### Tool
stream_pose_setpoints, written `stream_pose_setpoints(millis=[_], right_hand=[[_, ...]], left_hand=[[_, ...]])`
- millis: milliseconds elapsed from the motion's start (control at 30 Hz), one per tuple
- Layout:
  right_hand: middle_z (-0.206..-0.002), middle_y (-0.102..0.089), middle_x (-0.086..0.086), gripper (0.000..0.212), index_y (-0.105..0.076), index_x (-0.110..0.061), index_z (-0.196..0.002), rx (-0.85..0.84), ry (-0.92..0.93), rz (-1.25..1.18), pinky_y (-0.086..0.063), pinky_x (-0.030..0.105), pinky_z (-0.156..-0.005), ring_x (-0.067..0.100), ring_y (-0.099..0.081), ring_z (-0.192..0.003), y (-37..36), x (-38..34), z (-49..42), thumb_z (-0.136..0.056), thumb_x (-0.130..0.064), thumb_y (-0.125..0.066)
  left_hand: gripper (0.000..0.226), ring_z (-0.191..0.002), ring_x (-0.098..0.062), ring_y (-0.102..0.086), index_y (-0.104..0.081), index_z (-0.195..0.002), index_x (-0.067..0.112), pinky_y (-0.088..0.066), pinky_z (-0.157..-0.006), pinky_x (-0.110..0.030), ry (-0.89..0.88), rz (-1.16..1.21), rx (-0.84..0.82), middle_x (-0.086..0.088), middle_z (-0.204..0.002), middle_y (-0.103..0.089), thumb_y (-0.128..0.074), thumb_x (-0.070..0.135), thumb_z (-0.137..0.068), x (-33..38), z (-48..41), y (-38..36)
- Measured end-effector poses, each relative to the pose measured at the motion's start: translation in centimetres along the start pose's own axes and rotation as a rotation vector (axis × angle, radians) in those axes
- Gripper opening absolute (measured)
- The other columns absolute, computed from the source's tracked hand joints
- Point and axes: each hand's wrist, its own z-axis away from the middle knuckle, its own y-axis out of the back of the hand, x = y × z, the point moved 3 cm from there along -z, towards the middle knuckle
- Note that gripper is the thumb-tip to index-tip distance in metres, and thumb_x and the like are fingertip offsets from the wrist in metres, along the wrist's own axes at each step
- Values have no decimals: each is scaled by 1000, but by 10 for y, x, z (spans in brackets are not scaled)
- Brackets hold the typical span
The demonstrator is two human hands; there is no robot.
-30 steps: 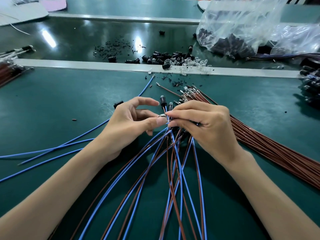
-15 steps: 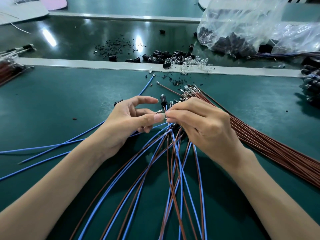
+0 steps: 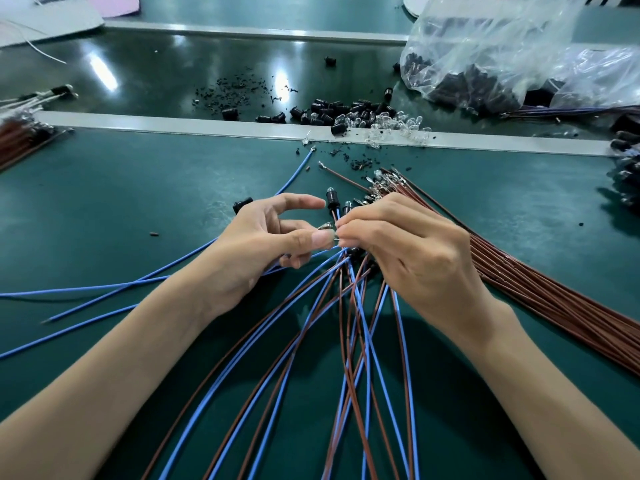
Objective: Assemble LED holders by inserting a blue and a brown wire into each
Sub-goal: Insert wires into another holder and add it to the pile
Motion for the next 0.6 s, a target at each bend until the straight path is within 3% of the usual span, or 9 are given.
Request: stream_pose_setpoints(millis=[233, 600], right_hand=[[-84, -69, 15, 5, -71, 6, -86, 82, -99, -39, -52, 26, -75, 26, -65, -74, -3, -2, 1, -82, 8, -69], [-91, -72, 10, 9, -71, 5, -92, 79, -76, 3, -52, 31, -73, 32, -63, -75, -5, -1, 2, -85, 9, -66]], left_hand=[[42, -43, -5, -44, -52, -107, 12, -36, -46, -11, -52, 76, 61, 5, -57, -62, -69, 12, -68, -2, 0, -2], [39, -42, -7, -43, -54, -102, 11, -35, -44, -11, -76, 133, 143, 1, -59, -62, -71, 10, -66, -5, -1, -3]])
